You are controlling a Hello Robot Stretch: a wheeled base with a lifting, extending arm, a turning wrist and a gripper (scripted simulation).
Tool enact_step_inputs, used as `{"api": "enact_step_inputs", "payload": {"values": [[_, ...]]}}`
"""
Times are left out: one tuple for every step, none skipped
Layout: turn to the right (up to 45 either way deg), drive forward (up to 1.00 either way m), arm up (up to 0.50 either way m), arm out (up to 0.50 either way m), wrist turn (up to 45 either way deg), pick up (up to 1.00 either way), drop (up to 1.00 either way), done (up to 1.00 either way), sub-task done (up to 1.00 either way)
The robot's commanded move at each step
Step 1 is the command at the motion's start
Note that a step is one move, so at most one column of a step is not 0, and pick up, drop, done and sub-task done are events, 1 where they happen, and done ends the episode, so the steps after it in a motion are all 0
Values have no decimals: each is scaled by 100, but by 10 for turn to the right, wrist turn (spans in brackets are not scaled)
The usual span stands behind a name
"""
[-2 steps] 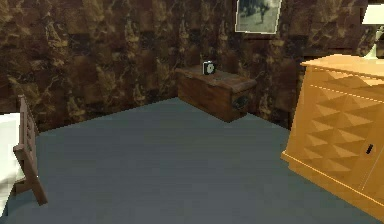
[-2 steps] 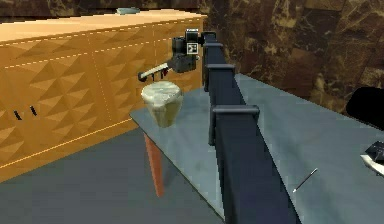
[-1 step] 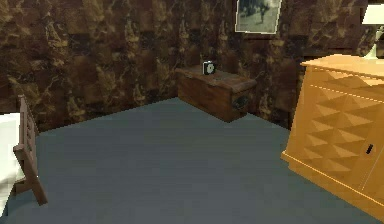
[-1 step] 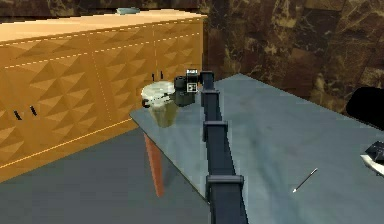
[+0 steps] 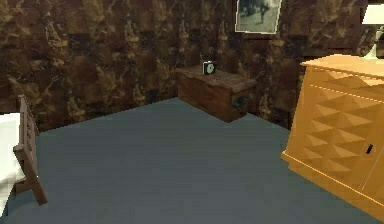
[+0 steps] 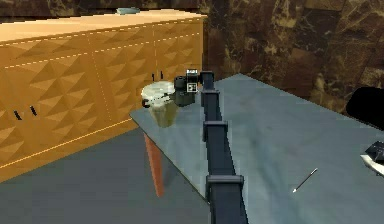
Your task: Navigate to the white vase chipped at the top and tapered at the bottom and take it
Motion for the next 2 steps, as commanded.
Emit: {"api": "enact_step_inputs", "payload": {"values": [[0,0,10,0,0,0,0,0,0],[0,0,0,0,0,0,0,100,0]]}}
